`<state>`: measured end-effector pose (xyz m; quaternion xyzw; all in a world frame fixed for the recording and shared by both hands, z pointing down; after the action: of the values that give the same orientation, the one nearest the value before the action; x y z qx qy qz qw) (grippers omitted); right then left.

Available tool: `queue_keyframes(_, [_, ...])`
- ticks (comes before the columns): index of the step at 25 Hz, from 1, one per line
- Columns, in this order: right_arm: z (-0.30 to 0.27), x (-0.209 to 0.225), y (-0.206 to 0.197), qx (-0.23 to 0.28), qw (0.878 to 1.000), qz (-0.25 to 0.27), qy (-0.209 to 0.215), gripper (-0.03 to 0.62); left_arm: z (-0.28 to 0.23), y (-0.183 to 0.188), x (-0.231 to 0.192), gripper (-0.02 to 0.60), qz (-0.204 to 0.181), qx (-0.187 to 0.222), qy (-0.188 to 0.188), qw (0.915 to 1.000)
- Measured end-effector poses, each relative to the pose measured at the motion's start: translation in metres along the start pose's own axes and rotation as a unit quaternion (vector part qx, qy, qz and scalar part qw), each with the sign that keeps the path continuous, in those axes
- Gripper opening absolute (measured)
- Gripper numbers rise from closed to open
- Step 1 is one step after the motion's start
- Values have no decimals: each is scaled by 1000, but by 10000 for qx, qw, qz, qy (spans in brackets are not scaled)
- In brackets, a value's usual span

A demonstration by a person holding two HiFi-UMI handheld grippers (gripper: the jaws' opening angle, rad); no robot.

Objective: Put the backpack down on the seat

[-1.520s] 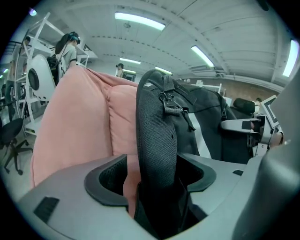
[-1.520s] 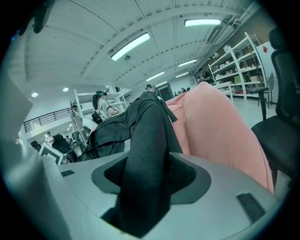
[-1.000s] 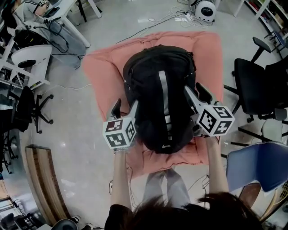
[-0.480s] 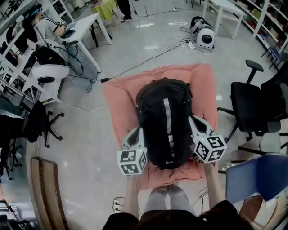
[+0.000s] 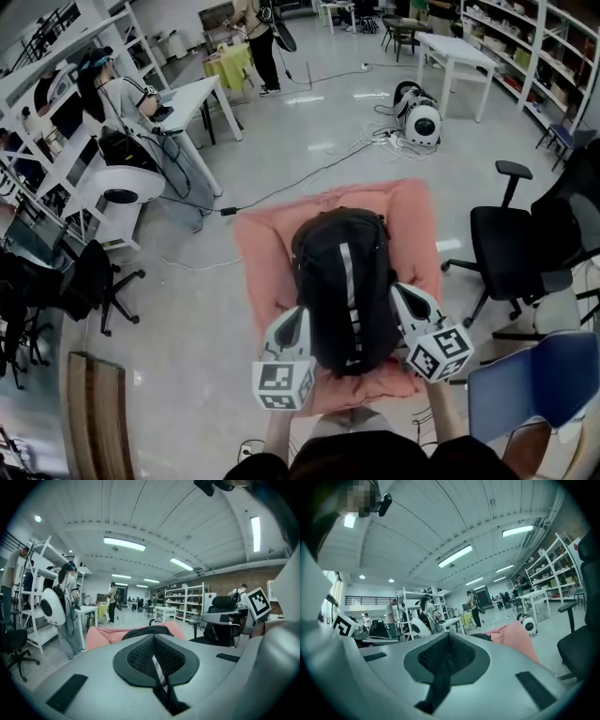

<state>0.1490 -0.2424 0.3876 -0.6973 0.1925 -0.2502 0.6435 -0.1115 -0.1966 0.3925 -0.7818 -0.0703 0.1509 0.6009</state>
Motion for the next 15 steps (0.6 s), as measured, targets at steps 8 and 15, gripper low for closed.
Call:
queue_keyframes(8, [40, -8, 36, 551, 9983, 214, 14, 14, 37, 22, 15, 14, -217, 390, -19, 9990])
queue_keyframes(15, [54, -6, 47, 725, 9951, 672, -17, 14, 54, 32, 12, 14, -223, 646, 136, 9976])
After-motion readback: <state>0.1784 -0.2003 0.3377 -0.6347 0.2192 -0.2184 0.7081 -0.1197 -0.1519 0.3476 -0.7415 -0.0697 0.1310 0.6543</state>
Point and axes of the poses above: the fingertips, and each gripper's own axes: z backward along the fingers, x to its right, y out of its top, the point moved 9 cm from there along z, backward along the fingers, and after that the axes turned 7 degrees about z, right-handed, at the moved point
